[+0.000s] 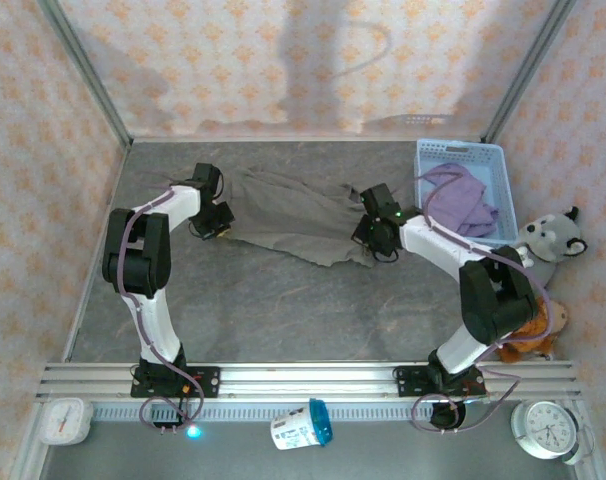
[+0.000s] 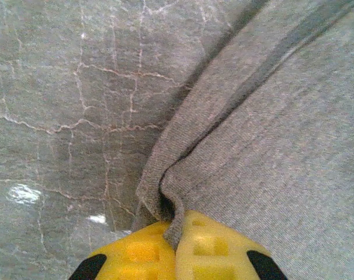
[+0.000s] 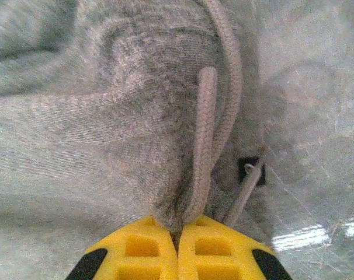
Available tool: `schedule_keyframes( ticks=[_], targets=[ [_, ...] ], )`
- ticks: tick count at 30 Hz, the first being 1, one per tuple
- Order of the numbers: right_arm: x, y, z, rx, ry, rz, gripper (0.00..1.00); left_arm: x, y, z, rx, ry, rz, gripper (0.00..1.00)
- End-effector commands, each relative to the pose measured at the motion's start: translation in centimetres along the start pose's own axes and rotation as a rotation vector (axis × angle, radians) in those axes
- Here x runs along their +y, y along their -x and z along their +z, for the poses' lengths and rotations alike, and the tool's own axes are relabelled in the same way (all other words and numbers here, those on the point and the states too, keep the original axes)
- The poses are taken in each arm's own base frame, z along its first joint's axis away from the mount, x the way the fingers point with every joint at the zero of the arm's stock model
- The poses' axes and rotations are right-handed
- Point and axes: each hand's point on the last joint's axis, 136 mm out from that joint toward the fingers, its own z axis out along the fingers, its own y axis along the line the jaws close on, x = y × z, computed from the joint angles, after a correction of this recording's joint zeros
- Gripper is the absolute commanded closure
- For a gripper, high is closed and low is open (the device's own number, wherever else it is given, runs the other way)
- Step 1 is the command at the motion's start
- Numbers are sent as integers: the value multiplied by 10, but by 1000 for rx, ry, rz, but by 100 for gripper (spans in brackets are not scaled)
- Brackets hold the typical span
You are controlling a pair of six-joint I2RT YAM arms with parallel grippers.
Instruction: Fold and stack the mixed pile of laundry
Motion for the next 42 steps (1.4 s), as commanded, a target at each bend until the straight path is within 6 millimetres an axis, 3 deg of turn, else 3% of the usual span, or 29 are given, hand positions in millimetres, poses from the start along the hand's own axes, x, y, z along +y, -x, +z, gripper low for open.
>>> schedule_keyframes(
  ticks=[1, 5, 8, 10, 13, 15, 16, 21, 25, 29, 32, 34, 37, 38, 42],
  targets=[
    [29, 51, -58, -163, 27, -62, 100, -35, 33, -66, -94, -111, 9, 100],
    [67, 100, -125, -285, 91, -126, 100, -81, 79, -148, -215, -246, 50, 100],
    [89, 134, -186, -396, 141, -167, 100, -112, 111, -235, -373, -362, 76, 100],
    [101, 148, -225, -473, 188, -191, 100, -127, 127, -280, -463, -432, 81, 100],
    [107, 152, -264, -529, 240, -208, 100, -135, 131, -333, -562, -504, 95, 100],
    [105, 146, -273, -520, 260, -212, 100, -136, 127, -336, -558, -518, 99, 100],
    [103, 140, -274, -502, 270, -214, 100, -134, 119, -350, -570, -544, 106, 100],
    [105, 109, -264, -368, 350, -219, 100, -132, 100, -353, -565, -601, 119, 100],
    [109, 110, -251, -347, 352, -216, 100, -133, 102, -350, -576, -609, 118, 100],
    [127, 139, -229, -349, 362, -201, 100, -146, 125, -334, -569, -610, 97, 100],
    [142, 176, -216, -372, 385, -175, 100, -161, 152, -317, -558, -600, 74, 100],
    [150, 205, -219, -415, 401, -152, 100, -172, 168, -319, -571, -636, 59, 100],
    [163, 244, -241, -479, 492, -112, 100, -179, 191, -336, -626, -749, -33, 100],
    [170, 254, -257, -511, 548, -105, 100, -180, 198, -349, -650, -787, -57, 100],
    [190, 270, -321, -631, 753, -136, 100, -188, 204, -422, -779, -966, -60, 100]
  ],
)
